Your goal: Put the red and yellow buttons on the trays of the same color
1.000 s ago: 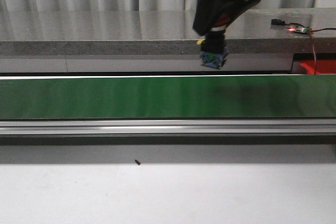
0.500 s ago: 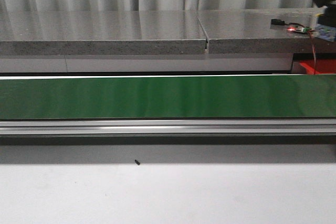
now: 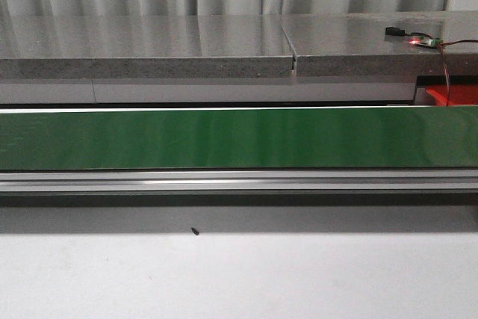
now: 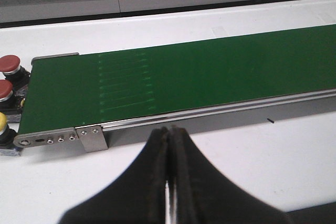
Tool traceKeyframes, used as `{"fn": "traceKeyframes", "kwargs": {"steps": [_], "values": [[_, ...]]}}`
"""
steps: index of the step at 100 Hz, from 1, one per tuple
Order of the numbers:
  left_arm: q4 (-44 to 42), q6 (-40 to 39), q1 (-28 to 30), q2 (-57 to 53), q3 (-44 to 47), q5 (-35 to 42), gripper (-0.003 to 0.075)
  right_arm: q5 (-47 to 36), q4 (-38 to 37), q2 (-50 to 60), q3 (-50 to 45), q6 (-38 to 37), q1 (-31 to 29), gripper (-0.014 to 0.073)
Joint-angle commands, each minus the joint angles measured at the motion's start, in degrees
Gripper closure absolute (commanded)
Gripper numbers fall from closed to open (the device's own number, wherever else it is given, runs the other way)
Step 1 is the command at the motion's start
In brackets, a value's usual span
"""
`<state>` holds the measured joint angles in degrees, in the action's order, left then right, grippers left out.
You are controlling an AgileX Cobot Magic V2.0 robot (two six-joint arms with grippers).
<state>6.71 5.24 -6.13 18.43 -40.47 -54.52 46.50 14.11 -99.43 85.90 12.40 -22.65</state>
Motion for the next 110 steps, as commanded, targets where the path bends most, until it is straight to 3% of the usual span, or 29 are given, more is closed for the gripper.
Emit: {"fn": "traceKeyframes", "kwargs": {"steps": [1,25,80,92,110], "values": [[0.6,0.1,-0.5,0.6,-1.5,3.9,0.0739,-3.5,1.9,0.8,1.6,-0.1,-0.4,0.0315],[0.6,0.1,-0.5,0.6,-1.5,3.9,0.0739,-6.0,8.1,-5.4,1.6,-0.1,-0.4,0.0315],[0.6,0.1,-0.5,0.6,-1.5,3.9,0.0739,-6.7,8.2,-11.1,1.6,0.6,-0.3,0.0309],[0.6,0.1,-0.5,0.6,-1.5,3.9,0.0739,-5.7,8.2,-12.0,1.6,0.7,-0.3,0.0242],[0.6,0.1,-0.5,0.6,-1.5,3.9,0.0739,-5.7,8.2,-12.1,1.6,0.7,-0.3,0.0049]]}}
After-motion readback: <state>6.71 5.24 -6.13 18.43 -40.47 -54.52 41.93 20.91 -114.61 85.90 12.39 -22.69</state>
